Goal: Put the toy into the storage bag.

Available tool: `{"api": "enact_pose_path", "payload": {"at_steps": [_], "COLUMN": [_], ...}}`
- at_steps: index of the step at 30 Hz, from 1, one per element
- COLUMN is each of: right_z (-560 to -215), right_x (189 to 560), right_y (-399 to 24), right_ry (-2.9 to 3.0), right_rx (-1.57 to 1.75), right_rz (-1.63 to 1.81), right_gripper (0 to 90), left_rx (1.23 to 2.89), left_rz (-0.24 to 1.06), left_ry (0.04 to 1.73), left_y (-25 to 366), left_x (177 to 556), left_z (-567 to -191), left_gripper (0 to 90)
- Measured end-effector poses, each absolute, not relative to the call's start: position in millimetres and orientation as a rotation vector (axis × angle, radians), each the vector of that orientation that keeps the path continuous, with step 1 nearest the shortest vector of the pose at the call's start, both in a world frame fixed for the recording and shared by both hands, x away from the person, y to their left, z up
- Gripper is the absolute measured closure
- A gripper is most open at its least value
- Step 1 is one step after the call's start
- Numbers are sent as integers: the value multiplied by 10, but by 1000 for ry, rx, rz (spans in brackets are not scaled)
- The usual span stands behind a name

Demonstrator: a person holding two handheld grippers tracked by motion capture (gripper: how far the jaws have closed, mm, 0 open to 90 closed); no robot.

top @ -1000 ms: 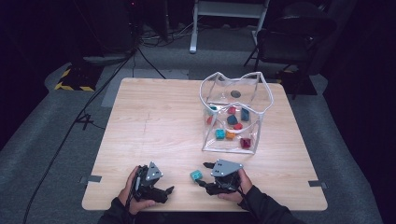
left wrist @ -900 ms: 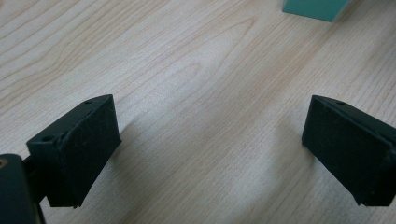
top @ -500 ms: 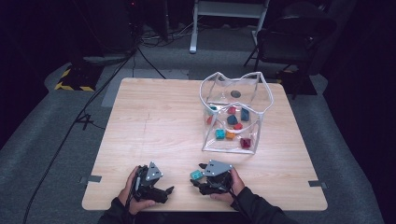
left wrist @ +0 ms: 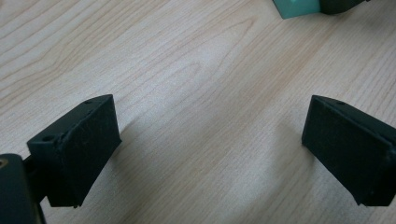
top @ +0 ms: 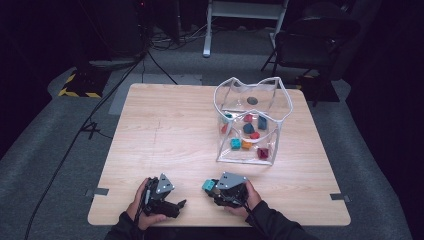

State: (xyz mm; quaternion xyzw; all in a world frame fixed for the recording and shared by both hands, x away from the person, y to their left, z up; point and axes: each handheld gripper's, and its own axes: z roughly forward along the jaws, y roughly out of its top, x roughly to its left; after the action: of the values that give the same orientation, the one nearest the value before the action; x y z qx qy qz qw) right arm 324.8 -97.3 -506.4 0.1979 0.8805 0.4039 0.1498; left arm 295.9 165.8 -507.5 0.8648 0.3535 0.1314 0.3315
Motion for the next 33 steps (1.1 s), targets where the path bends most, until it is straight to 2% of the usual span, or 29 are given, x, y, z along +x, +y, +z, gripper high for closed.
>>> {"api": "enact_pose_path", "payload": {"at_steps": [14, 33], "right_z": [-4959, -4464], "right_x": [3278, 3283], "right_y": [-1275, -1960], "right_ry": [2524, 2371], "right_rx": [607, 677], "right_rz": [1218, 1301], "right_gripper": [590, 590], "left_rx": [2257, 2257], "left_rz": [339, 338], "left_ry": [927, 929], "left_y": [1657, 1657], "left_x": [2956, 2954], "left_z": [-5076, -5076], "left_gripper": [45, 44]}}
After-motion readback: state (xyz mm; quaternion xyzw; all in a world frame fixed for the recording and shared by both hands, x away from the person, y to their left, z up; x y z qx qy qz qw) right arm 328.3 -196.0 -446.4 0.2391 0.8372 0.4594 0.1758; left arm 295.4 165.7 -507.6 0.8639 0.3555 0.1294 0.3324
